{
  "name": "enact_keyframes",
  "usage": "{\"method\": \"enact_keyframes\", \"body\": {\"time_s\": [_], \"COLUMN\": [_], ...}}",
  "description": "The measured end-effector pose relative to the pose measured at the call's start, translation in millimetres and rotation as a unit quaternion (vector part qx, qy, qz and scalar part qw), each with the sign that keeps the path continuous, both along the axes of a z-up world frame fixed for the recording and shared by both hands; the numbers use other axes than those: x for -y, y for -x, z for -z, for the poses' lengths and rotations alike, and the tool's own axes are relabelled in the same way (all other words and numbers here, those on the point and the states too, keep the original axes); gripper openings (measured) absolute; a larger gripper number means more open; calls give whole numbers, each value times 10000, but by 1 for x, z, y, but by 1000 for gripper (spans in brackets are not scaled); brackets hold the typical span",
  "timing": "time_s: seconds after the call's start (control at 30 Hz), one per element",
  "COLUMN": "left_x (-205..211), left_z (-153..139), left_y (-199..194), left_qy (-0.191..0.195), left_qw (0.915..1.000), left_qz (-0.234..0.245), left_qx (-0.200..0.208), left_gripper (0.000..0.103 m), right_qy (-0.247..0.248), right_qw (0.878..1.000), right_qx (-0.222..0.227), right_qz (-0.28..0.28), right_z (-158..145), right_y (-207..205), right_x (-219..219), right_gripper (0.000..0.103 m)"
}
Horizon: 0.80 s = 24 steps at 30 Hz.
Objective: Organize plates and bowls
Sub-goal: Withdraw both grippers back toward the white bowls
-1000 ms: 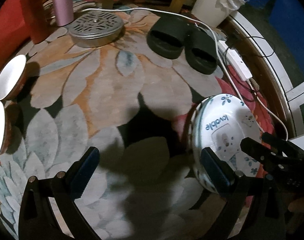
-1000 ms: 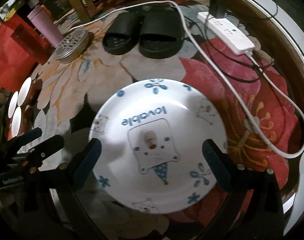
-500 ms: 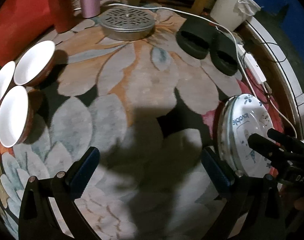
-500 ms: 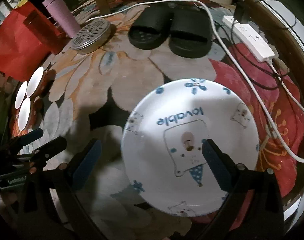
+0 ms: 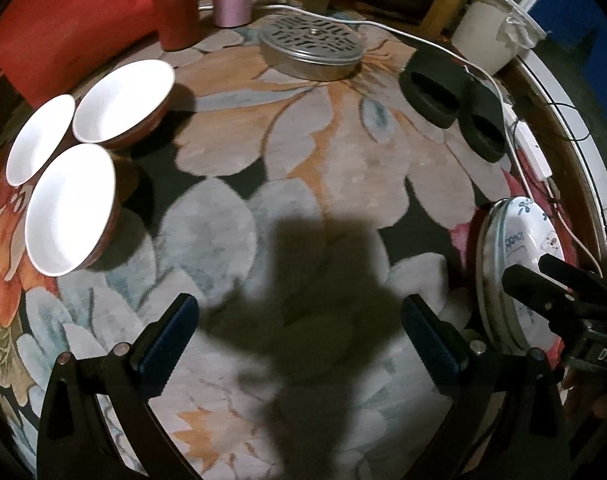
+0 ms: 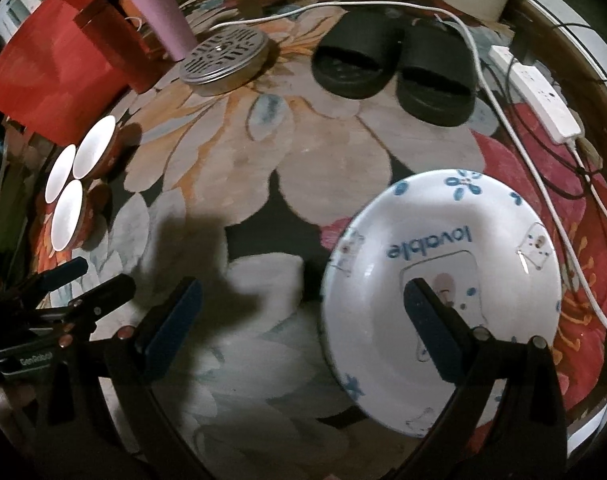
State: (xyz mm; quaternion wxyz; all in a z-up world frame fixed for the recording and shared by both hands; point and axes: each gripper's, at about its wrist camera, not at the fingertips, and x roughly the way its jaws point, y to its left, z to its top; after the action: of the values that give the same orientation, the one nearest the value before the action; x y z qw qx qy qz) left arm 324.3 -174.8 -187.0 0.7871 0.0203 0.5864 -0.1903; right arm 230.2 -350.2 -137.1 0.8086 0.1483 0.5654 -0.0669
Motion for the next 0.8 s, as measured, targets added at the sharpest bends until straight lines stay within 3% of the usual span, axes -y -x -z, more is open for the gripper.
{"method": "enact_keyframes", "body": {"time_s": [0.8], "left_x": [-73], "left_z": [12], "left_y": [-8], "left_qy": [-150], "left_qw": [9985], "left_qz": [-520], "left_qx": [-32], "left_gripper": [101], "right_qy": [-195], "right_qw": [9980], "right_qx": [-103], "right_qz": [-586], "right_z": [16], "right_y": [-29], "right_x": [-68], "right_gripper": [102]}}
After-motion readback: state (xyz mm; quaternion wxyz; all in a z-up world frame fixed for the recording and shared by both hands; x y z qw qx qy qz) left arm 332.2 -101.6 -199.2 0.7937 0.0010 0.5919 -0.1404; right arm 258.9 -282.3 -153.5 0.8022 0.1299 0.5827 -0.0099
